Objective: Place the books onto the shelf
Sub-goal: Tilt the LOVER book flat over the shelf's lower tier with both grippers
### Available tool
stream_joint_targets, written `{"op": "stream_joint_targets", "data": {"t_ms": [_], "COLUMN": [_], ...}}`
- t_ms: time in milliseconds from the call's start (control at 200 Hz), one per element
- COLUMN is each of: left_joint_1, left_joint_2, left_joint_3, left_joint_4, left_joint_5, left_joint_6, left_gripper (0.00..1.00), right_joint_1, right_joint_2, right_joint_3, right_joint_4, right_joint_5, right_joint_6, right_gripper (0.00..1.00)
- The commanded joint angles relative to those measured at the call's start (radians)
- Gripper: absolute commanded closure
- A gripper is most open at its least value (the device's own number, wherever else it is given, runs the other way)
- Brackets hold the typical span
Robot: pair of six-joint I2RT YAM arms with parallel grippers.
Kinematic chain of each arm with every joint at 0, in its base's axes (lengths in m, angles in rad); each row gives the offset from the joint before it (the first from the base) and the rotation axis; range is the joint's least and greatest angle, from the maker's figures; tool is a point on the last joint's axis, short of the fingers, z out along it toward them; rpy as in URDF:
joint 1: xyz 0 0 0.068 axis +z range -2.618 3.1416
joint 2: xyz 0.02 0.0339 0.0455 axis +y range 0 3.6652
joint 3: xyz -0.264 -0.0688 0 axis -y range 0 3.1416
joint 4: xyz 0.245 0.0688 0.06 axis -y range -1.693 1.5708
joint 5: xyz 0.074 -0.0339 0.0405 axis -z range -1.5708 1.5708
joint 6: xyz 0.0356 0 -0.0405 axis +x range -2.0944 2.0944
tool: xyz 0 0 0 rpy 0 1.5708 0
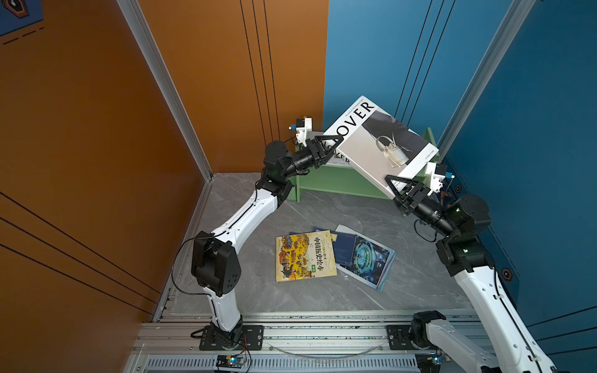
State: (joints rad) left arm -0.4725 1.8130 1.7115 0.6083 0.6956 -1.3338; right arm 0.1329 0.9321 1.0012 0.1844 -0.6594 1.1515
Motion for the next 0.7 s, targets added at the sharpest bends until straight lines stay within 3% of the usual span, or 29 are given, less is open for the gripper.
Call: {"op": "stream_joint_targets", "data": {"t_ms": [0,75,160,421,691], "left_joint_1": [0.008,0.026,0.053,0.104,0.072], "left_joint_2": [0.012,0.011,0.009,0.034,0.061], "left_joint_3": [0.024,0.010,-0.010,-0.019,-0.037], "left_joint_4": [0.042,0.043,0.047,0.011,-0.031], "left_joint_5": [-0.046,-0.096,-0.156,-0.293,-0.515], "left_joint_6": [0.005,-0.009,-0.020,-0.019,-0.003], "left_gripper": [0.56,0.59,0.60,0.61,0.63], "right_joint_1": [0.008,0.014,0.022,0.063,0.160], "right_joint_2": [-0.010,-0.022,-0.018,0.104,0.269], "right_joint_3": [0.024,0.002,0.001,0.085,0.219], "right_joint_4": [0.040,0.041,0.009,-0.097,-0.106], "right_joint_5": [0.126,0.235,0.343,0.527,0.691], "right_joint_6": [-0.033,-0.054,-0.098,-0.259,-0.484], "right_gripper": [0.24,0.08,0.02,0.02,0.02]}}
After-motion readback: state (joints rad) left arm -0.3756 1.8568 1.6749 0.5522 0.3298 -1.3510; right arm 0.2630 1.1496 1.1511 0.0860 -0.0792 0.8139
